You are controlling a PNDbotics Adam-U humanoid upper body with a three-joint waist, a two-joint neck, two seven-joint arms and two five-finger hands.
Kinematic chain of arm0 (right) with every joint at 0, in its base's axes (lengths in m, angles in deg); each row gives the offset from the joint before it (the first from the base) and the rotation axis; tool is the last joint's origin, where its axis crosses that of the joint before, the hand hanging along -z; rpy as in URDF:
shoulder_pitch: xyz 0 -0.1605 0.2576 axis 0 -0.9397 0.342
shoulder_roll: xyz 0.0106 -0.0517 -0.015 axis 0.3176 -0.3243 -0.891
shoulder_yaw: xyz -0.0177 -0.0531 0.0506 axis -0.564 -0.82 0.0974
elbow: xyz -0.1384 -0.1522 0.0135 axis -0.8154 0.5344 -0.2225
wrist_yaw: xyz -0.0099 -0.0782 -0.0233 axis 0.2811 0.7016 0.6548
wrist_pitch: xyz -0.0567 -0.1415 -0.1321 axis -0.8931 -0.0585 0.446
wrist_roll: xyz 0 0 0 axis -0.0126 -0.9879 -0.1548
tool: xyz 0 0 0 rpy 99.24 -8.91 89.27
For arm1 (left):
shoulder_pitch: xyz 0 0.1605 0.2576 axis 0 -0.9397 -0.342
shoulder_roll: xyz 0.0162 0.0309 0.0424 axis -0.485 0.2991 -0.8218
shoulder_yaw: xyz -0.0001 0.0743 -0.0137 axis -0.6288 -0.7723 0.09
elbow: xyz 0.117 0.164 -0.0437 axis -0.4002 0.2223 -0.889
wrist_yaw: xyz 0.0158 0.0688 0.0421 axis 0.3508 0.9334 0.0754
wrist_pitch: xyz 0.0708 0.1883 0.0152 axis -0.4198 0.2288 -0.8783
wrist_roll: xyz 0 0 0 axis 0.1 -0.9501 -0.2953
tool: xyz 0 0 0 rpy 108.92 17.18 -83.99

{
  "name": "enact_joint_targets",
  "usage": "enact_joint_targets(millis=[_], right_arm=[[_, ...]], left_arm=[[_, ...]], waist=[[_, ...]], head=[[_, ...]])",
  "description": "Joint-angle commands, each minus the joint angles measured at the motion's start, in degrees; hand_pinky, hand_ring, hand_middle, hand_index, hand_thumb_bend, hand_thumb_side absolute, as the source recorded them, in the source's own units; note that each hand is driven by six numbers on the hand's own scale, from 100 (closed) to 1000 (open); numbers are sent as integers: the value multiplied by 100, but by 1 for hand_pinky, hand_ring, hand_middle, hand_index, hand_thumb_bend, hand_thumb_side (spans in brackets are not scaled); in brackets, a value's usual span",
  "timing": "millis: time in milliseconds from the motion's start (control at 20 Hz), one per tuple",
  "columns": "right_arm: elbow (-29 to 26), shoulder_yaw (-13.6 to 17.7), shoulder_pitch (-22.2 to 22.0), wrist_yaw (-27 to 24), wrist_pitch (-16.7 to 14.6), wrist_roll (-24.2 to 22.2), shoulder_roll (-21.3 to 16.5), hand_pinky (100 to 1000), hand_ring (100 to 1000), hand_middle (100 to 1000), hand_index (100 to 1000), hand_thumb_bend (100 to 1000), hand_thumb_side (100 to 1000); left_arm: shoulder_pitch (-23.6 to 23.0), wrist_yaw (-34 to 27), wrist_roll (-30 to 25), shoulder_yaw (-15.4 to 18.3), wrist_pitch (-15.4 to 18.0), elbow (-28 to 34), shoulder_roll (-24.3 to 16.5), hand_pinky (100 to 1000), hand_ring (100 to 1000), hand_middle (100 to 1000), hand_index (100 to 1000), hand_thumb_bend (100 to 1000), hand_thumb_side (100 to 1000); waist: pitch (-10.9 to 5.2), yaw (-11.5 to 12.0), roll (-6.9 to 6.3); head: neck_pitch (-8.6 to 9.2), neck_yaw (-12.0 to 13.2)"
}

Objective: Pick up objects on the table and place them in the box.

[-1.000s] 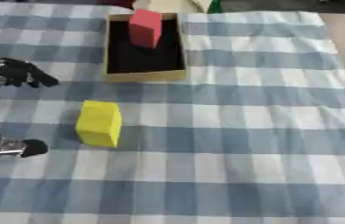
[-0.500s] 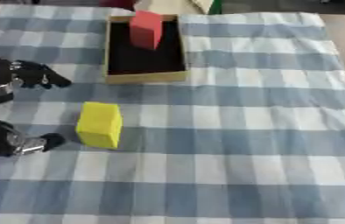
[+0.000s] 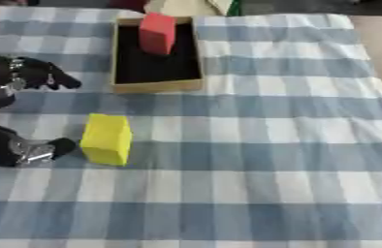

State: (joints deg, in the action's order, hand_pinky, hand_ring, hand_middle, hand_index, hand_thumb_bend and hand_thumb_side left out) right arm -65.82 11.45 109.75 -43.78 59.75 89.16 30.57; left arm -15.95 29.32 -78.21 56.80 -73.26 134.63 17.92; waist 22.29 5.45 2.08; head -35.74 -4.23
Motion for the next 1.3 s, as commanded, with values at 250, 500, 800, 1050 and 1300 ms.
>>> enact_joint_targets(millis=[250, 500, 800, 1050, 1300], right_arm=[[-84, 132, 15, -26, 16, 81, -114, 817, 841, 640, 805, 208, 739], [-84, 133, -5, -32, 38, 79, -105, 817, 840, 638, 804, 208, 741], [-84, 140, -41, -40, 46, 81, -91, 816, 839, 637, 804, 207, 741], [-84, 151, -71, -41, 48, 84, -77, 816, 839, 636, 802, 205, 741], [-84, 158, -106, -42, 57, 82, -60, 816, 838, 634, 802, 203, 742]], left_arm=[[118, -306, -688, 74, 68, 78, -22, 778, 820, 815, 942, 444, 695], [196, -363, -902, 57, 45, 78, 39, 780, 822, 818, 943, 434, 690], [228, -122, -751, -112, 64, 78, 98, 782, 823, 820, 942, 411, 681], [268, 20, -624, -166, -60, 78, 203, 782, 822, 820, 942, 405, 687], [314, 190, -530, -155, -271, 35, 360, 780, 819, 814, 938, 390, 700]], waist=[[-129, -14, -33], [-133, -13, -46], [-135, 2, -68], [-136, 2, -59], [-138, 8, -53]], head=[[-16, -38], [-26, -24], [-48, 31], [-24, 84], [-30, 110]])
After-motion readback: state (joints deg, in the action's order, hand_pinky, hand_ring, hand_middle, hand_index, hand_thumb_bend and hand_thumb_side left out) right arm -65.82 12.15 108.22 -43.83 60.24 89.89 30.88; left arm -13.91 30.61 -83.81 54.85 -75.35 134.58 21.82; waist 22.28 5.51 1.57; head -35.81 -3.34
